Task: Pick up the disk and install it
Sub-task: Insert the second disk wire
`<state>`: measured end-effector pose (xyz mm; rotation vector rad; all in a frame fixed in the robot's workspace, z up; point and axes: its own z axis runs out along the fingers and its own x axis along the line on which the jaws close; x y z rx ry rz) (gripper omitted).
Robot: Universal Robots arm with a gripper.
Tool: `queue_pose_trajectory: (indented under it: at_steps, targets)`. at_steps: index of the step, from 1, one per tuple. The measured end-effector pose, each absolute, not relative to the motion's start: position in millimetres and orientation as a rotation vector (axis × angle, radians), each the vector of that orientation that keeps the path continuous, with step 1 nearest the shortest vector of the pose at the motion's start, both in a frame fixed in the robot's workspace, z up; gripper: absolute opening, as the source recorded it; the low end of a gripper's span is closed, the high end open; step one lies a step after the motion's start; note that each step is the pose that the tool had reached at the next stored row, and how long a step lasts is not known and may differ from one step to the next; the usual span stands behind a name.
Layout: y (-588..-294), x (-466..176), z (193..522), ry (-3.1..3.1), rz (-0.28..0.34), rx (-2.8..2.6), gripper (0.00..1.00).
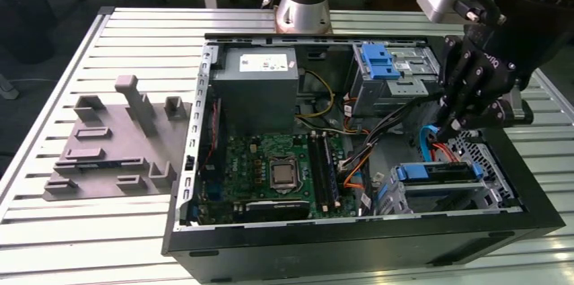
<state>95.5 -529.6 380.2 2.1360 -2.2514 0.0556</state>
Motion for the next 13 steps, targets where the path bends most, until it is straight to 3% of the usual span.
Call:
queue_pose_trajectory:
  at_steps: [13]
  targets:
    - [-530.1,95.5,369.5,-2.252,0.049,2.137,0.25]
